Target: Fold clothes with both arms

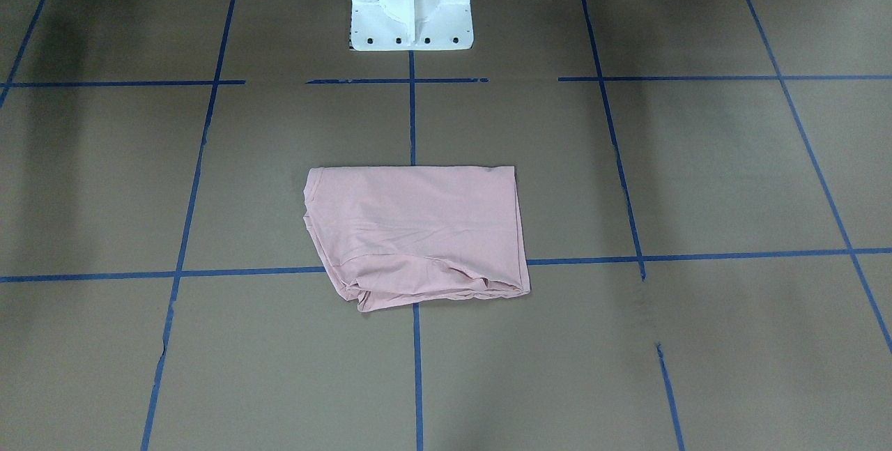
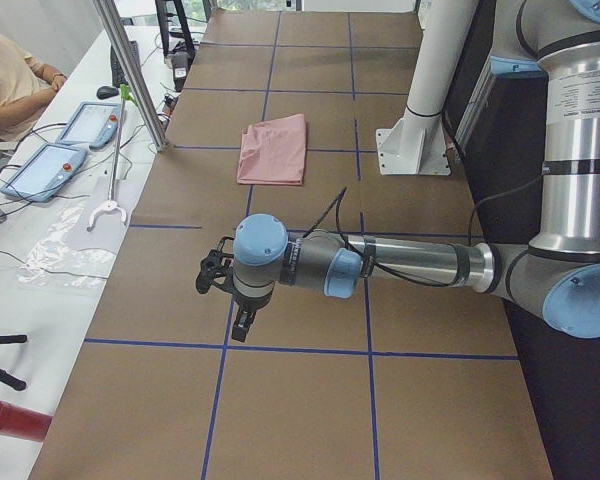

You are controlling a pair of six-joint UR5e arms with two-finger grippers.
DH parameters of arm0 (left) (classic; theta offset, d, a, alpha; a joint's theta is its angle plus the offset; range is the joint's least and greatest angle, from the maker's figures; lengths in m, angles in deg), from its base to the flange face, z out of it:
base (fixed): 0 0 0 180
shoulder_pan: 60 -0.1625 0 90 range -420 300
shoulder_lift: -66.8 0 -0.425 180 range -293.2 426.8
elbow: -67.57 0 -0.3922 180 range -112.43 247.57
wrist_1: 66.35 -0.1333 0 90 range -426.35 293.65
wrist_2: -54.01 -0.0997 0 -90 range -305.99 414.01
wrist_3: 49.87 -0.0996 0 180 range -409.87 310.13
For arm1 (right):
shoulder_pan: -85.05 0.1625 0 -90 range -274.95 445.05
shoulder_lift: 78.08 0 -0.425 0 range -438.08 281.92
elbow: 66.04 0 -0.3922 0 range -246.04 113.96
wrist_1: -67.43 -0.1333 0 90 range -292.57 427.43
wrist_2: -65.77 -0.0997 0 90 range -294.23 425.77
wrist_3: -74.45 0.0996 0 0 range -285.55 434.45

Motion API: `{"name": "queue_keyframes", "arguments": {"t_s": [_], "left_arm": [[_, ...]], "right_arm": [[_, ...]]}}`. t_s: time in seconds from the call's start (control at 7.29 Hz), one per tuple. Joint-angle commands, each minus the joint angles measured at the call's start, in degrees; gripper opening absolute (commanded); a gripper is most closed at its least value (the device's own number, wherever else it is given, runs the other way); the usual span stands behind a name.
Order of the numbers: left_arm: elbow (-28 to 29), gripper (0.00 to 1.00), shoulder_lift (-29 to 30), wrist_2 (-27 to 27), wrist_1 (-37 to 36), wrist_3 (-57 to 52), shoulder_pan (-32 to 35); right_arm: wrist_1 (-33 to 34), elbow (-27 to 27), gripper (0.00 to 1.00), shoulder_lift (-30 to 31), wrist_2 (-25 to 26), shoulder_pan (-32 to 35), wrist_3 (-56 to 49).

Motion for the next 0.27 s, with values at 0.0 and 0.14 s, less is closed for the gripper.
{"name": "queue_keyframes", "arguments": {"t_s": [0.0,0.14], "left_arm": [[-0.35,1.00,0.00,0.09,-0.09,0.00,0.00],[-1.14,1.00,0.00,0.09,-0.44,0.00,0.00]], "right_arm": [[0.00,0.04,1.00,0.00,0.00,0.00,0.00],[0.00,0.04,1.00,0.00,0.00,0.00,0.00]]}}
